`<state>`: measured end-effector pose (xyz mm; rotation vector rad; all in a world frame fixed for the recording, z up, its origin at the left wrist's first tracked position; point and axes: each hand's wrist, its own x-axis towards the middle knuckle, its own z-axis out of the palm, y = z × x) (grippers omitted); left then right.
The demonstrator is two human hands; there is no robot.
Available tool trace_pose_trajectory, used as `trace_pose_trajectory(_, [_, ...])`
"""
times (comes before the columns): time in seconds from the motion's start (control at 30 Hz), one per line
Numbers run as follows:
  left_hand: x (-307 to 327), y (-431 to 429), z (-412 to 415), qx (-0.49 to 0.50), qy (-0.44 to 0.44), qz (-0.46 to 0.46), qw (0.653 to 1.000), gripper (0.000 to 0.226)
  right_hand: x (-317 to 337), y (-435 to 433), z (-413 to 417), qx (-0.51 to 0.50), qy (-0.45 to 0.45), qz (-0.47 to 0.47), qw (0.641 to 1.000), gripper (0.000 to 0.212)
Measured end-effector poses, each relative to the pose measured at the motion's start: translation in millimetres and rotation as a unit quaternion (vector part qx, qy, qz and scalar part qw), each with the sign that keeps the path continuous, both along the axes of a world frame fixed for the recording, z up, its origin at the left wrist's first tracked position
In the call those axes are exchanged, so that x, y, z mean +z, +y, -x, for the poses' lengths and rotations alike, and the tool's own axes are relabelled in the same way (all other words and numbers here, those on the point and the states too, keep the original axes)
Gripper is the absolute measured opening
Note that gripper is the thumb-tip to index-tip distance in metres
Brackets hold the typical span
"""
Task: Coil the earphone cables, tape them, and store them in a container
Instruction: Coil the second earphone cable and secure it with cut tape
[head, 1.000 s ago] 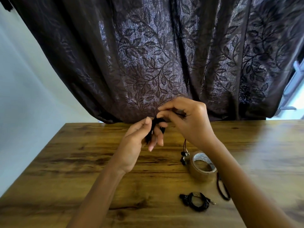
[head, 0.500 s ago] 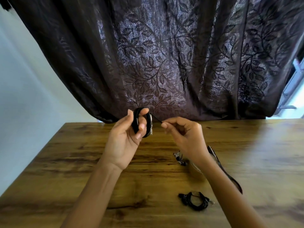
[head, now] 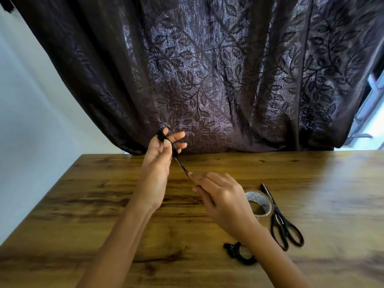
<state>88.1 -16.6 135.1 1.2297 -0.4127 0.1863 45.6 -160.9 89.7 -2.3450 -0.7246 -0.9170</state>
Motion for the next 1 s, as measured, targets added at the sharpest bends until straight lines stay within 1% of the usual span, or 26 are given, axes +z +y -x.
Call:
trace_pose_trajectory(0.03, [-3, 1, -1, 0.012, -0.006, -0.024, 1.000, 0.027, 2, -1, 0, 0.013, -0.014, 0.012, 1.000, 0.024])
trace_pose_trajectory(0.1, [-7, 4, -2, 0.020, -0.013, -0.059, 0.998, 0.032, 7, -3, 1, 0.030, -0.034, 0.029, 0.999, 0.031])
trace_pose_trajectory(0.17, [-11, 7, -3, 0.010, -0.015, -0.093, 0.995, 0.037, 15, -5, 2, 0.046, -0.048, 0.035, 0.997, 0.033])
trace_pose_trajectory(0.23, [-15, 7, -1, -0.010, -0.012, -0.127, 0.992, 0.051, 26, -7, 3, 0.064, -0.053, 0.030, 0.996, 0.030])
trace_pose_trajectory(0.3, [-17, 8, 2, -0.039, -0.020, -0.162, 0.986, 0.061, 38, -8, 3, 0.078, -0.052, 0.032, 0.995, 0.021])
trace_pose_trajectory(0.37, [-20, 8, 6, -0.071, -0.025, -0.201, 0.977, 0.064, 48, -9, 1, 0.089, -0.053, 0.037, 0.994, 0.012])
trace_pose_trajectory(0.43, [-20, 7, 12, -0.093, -0.002, -0.234, 0.968, 0.067, 58, -11, -2, 0.101, -0.049, 0.014, 0.994, 0.008])
trace_pose_trajectory(0.5, [-19, 4, 17, -0.103, 0.004, -0.248, 0.963, 0.058, 69, -14, -7, 0.121, -0.041, -0.022, 0.992, 0.006])
trace_pose_trajectory(0.6, [-9, -3, 27, -0.138, -0.008, -0.231, 0.963, 0.035, 80, -17, -14, 0.139, -0.026, -0.052, 0.989, 0.007])
trace_pose_trajectory(0.7, [-1, -8, 35, -0.175, 0.002, -0.203, 0.964, 0.023, 85, -20, -19, 0.151, 0.040, -0.116, 0.981, 0.009])
trace_pose_trajectory(0.77, [2, -8, 39, -0.188, 0.023, -0.182, 0.965, 0.026, 84, -22, -20, 0.160, 0.100, -0.179, 0.966, 0.010])
trace_pose_trajectory(0.83, [5, -8, 40, -0.190, 0.047, -0.153, 0.969, 0.032, 80, -23, -21, 0.175, 0.159, -0.266, 0.935, 0.011])
trace_pose_trajectory(0.9, [8, -8, 41, -0.188, 0.073, -0.112, 0.973, 0.034, 74, -21, -23, 0.184, 0.180, -0.330, 0.908, 0.012])
trace_pose_trajectory(1.0, [11, -11, 42, -0.188, 0.098, -0.061, 0.975, 0.037, 62, -17, -23, 0.184, 0.181, -0.393, 0.882, 0.009])
